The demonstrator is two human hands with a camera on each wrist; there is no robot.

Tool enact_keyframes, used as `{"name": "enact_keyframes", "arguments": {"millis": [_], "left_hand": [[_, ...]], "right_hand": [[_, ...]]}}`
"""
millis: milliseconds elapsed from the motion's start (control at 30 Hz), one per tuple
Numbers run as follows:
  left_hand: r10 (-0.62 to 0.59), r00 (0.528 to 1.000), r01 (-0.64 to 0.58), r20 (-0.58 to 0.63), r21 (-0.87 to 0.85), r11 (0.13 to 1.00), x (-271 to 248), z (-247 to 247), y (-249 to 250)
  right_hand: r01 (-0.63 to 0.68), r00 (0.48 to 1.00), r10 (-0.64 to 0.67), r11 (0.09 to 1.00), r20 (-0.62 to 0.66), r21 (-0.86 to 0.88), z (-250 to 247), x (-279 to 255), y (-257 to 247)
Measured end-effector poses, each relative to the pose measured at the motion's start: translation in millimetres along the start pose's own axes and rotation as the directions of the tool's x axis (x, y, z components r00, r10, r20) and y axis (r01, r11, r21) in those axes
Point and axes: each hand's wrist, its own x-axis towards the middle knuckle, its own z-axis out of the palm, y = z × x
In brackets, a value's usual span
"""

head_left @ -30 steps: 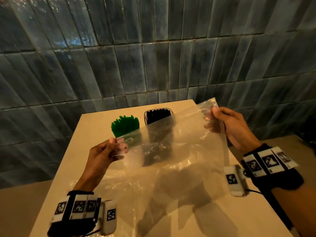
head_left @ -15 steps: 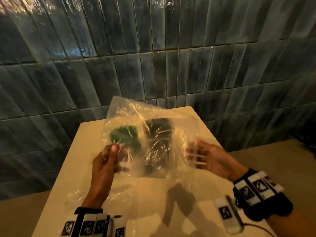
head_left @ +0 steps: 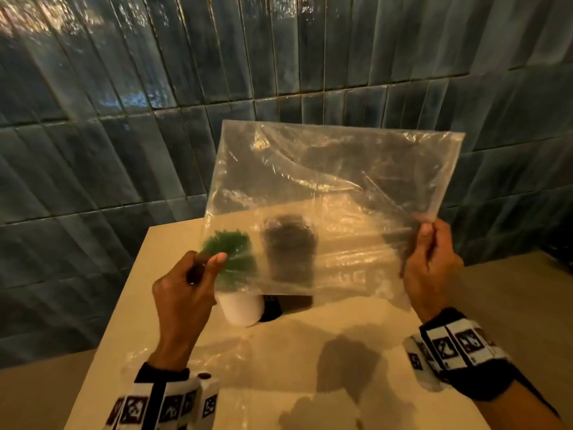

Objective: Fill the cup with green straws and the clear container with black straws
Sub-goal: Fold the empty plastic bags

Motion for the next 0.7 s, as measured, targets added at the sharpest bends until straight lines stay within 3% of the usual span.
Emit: {"name": "enact_keyframes", "arguments": {"millis": [167, 233, 267, 300, 333, 367, 400, 433, 467, 600, 633, 700], "left_hand": [[0.131, 0.991, -0.131, -0.029, 0.014, 0.991, 8.4, -1.5, 10.3], [0.069, 0.995, -0.069, -0.070, -0.006, 0.998, 11.4, -1.1, 11.5], [0.019, 0.995, -0.022, -0.096, -0.031, 0.999, 14.2, -1.4, 12.5], [-0.013, 0.993, 0.007, -0.118, -0.048, 0.999, 17.0, -1.9, 14.1], [-0.008, 0.992, 0.001, -0.126, -0.048, 0.999, 19.6, -2.7, 16.9], [0.025, 0.993, -0.030, -0.117, -0.042, 0.999, 21.4, -2.7, 20.5], [0.062, 0.993, -0.066, -0.103, -0.040, 0.997, 22.4, -2.6, 24.5], [0.081, 0.992, -0.086, -0.095, -0.046, 0.995, 23.4, -2.5, 28.1], [0.087, 0.991, -0.093, -0.098, -0.052, 0.994, 24.2, -2.7, 30.8], [0.085, 0.992, -0.091, -0.091, -0.072, 0.993, 25.8, -10.4, 33.7], [0.083, 0.994, -0.089, -0.076, -0.077, 0.993, 25.9, -13.4, 34.6], [0.064, 0.997, -0.067, -0.040, -0.085, 0.994, 25.6, -17.1, 38.1]], "right_hand": [[-0.011, 0.999, 0.009, 0.998, -0.031, -0.058, 2.1, 5.4, -0.2], [-0.156, 0.987, 0.159, 0.985, -0.038, 0.067, 5.3, 5.1, 1.7], [-0.290, 0.956, 0.294, 0.934, 0.013, 0.207, 7.3, 6.3, 8.5], [-0.468, 0.883, 0.440, 0.807, 0.162, 0.360, 8.4, 7.4, 13.8], [-0.650, 0.760, 0.532, 0.616, 0.374, 0.444, 8.8, 6.4, 19.9], [-0.772, 0.635, 0.543, 0.470, 0.550, 0.428, 7.6, 3.3, 22.9], [-0.827, 0.554, 0.505, 0.426, 0.662, 0.367, 5.9, -0.7, 23.9], [-0.818, 0.542, 0.467, 0.484, 0.698, 0.310, 4.0, -5.4, 25.4], [-0.780, 0.566, 0.435, 0.557, 0.700, 0.285, 2.8, -10.8, 23.7], [-0.400, 0.863, 0.273, 0.883, 0.425, 0.244, -1.0, -14.9, 22.2], [-0.298, 0.902, 0.219, 0.940, 0.373, 0.168, -2.8, -11.4, 23.1], [-0.202, 0.930, 0.165, 0.976, 0.330, 0.081, -8.2, -5.5, 22.2]]}}
